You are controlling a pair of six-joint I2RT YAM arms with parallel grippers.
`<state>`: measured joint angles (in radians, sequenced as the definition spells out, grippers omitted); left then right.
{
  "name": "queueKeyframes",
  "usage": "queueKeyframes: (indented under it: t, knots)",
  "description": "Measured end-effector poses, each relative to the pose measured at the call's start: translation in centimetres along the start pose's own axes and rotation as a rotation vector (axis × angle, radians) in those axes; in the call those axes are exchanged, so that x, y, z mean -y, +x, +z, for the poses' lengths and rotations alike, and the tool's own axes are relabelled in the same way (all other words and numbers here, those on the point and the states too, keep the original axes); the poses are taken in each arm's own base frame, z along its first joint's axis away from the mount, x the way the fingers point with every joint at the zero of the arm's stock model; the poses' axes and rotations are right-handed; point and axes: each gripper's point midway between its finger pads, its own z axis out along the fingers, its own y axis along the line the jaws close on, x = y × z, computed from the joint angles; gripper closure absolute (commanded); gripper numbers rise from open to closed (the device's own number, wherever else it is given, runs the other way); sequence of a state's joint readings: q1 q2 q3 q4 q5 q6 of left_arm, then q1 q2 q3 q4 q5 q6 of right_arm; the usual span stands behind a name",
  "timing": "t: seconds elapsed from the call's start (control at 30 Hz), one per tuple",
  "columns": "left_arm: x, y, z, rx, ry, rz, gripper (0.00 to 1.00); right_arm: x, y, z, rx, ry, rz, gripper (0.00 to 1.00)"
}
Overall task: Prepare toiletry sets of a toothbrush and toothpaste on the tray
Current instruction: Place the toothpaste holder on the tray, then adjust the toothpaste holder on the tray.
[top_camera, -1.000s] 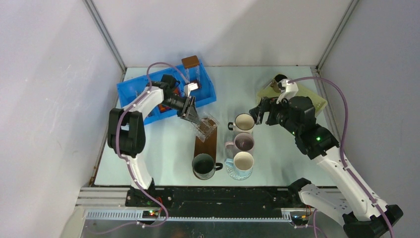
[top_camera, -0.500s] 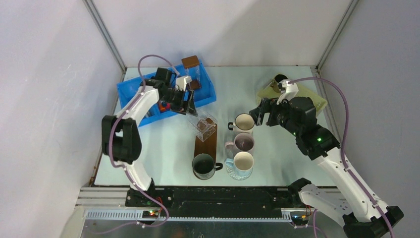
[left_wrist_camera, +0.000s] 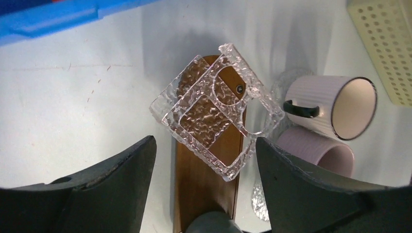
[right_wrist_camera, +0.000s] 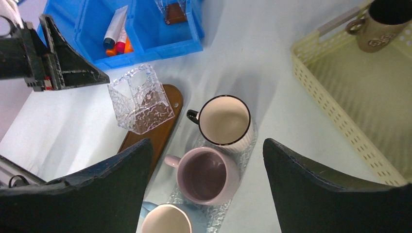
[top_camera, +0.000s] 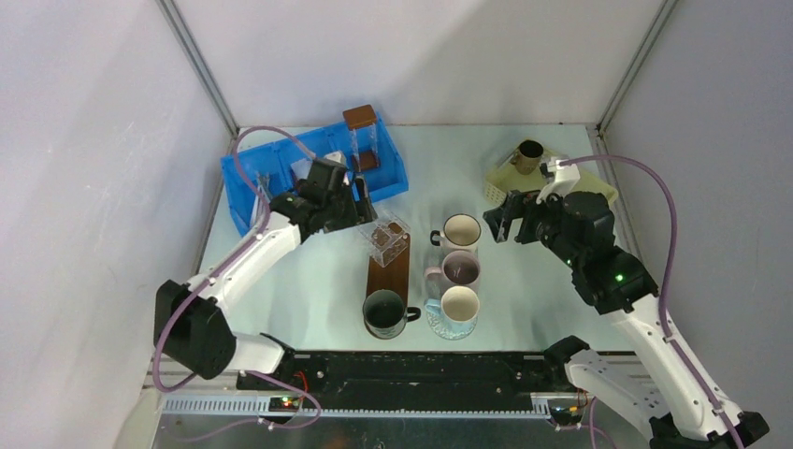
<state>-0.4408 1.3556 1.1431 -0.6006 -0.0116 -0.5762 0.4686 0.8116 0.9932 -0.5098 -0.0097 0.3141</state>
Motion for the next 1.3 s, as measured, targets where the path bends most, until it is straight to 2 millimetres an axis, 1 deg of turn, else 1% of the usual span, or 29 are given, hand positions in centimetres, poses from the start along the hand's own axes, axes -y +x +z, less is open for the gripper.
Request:
queueKeyframes:
  t: [0.1, 0.2, 0.3, 0.4, 0.43, 0.47, 0.6, 0.73, 0.87, 0.93, 1.17, 1.3]
  knots:
    - [-0.2, 1.2, 0.8, 0.006, -0.061, -0.06, 0.27, 0.4, -0.3, -0.7, 0.018, 0.018, -0.013, 0.14]
    - [-0.7, 1.4, 1.7, 0.025, -0.124, -0.119, 0.32, 1.0, -0.5, -1.4, 0.036, 0.043, -0.031, 0.13]
    - [-1.2, 1.7, 2.6, 0.034, -0.177, -0.15, 0.37, 1.6, -0.2, -1.9, 0.048, 0.063, -0.041, 0.13]
    - [-1.6, 2.5, 3.7, 0.018, -0.218, -0.159, 0.42, 2.1, 0.3, -2.3, 0.051, 0.082, -0.053, 0.12]
    - [-1.7, 2.8, 3.9, 0.012, -0.227, -0.159, 0.46, 2.3, 0.4, -2.3, 0.051, 0.087, -0.057, 0.12]
    - [-1.8, 3.1, 4.2, 0.004, -0.239, -0.158, 0.48, 2.4, 0.5, -2.4, 0.052, 0.093, -0.059, 0.12]
    - [-2.0, 4.1, 4.7, -0.018, -0.265, -0.149, 0.61, 2.8, 0.5, -2.7, 0.064, 0.11, -0.068, 0.12]
    - [-2.1, 4.3, 4.8, -0.021, -0.28, -0.149, 0.76, 3.1, 0.6, -2.9, 0.072, 0.12, -0.077, 0.12]
    - [-1.8, 4.3, 4.4, -0.029, -0.28, -0.136, 0.88, 3.3, 0.6, -3.2, 0.081, 0.127, -0.081, 0.11]
    - [-1.5, 4.3, 4.2, -0.035, -0.276, -0.122, 0.91, 3.3, 0.4, -3.3, 0.088, 0.129, -0.08, 0.11]
    - [-0.9, 4.2, 3.2, -0.061, -0.273, -0.052, 0.94, 3.4, 0.4, -3.4, 0.093, 0.132, -0.08, 0.11]
    - [-0.7, 5.4, 2.7, -0.1, -0.274, 0.027, 0.94, 3.4, 0.4, -3.4, 0.092, 0.131, -0.08, 0.11]
